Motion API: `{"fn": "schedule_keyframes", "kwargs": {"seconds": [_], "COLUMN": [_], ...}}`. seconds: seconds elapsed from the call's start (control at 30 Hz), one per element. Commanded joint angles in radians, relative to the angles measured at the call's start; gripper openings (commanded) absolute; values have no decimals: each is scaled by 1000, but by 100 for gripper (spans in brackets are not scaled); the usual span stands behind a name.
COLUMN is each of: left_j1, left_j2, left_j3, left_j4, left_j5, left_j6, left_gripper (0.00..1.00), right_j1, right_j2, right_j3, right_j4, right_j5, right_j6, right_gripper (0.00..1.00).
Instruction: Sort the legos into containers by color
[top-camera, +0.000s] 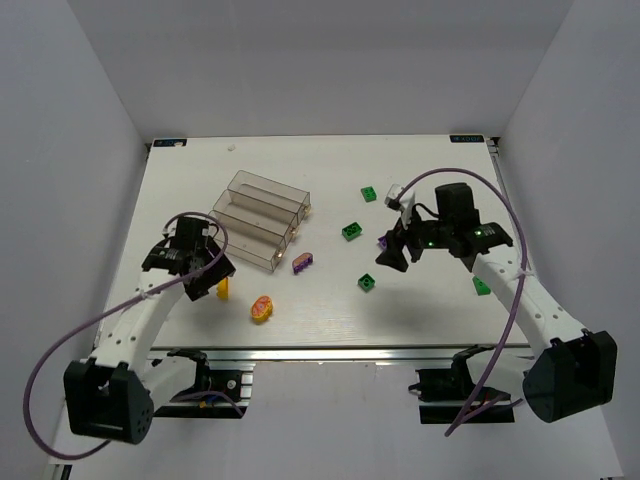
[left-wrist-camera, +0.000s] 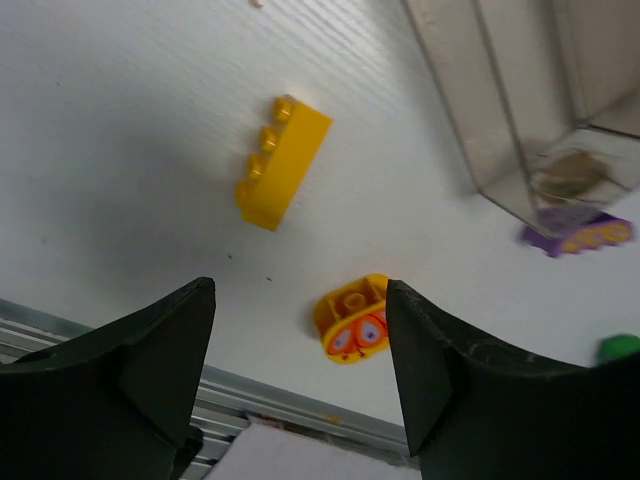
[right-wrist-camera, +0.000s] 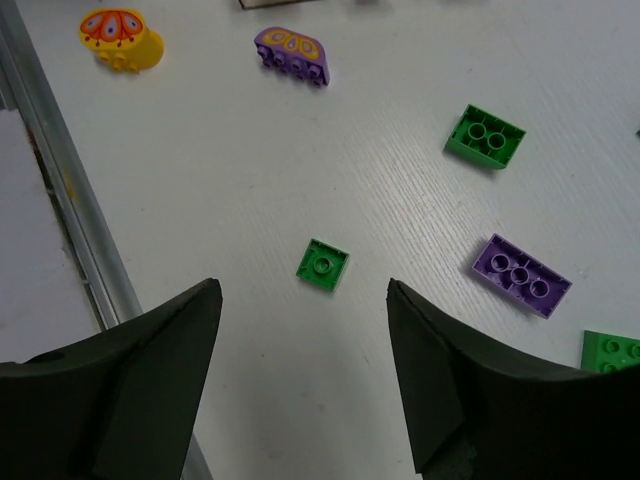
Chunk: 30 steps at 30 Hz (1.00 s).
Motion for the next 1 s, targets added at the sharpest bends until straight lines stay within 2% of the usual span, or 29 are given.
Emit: {"fn": "schedule_keyframes", "kwargs": {"seconds": [0.0, 0.2, 0.4, 0.53, 0.57, 0.6, 0.7, 0.73, 0.83, 0.87, 0.9, 0.93, 0.97], "left_j1": [6, 6, -3, -3, -3, -3, -3, -3, -3, -3, -3, -3, -3], "left_j2": [87, 266, 429, 457, 460, 457, 429, 396, 286, 253, 215, 145, 114], "left_j3": [-15, -12, 10, -18, -29, -30, -37, -37, -18, -11, 9, 23, 38], "left_j4": [75, 239, 287, 313, 319, 321, 309, 300, 255, 226, 214, 200, 198], "left_j5": [-74, -78, -51, -47, -50, -53, -55, -51, -24, -10, 23, 40, 56], "left_j6": [84, 225, 266, 266, 265, 265, 253, 248, 221, 201, 188, 178, 150], "left_gripper": [79, 75, 68, 61, 58, 49, 32, 23, 10, 7, 6, 2, 0], "right_j1": [52, 87, 93, 93, 90, 92, 92, 92, 92, 90, 92, 95, 95], "right_j2": [19, 42, 45, 49, 50, 50, 47, 47, 44, 41, 38, 32, 29], "right_j3": [0, -13, -15, -12, -10, -10, -9, -9, -9, -10, -15, -20, -23], "right_j4": [80, 128, 134, 134, 132, 131, 125, 125, 116, 108, 102, 100, 99], "right_j5": [119, 160, 188, 203, 205, 206, 209, 208, 193, 185, 173, 167, 160], "right_j6": [41, 90, 93, 90, 90, 90, 85, 82, 67, 58, 49, 32, 24], "right_gripper": [74, 74, 74, 74, 74, 74, 73, 72, 67, 64, 55, 50, 39]}}
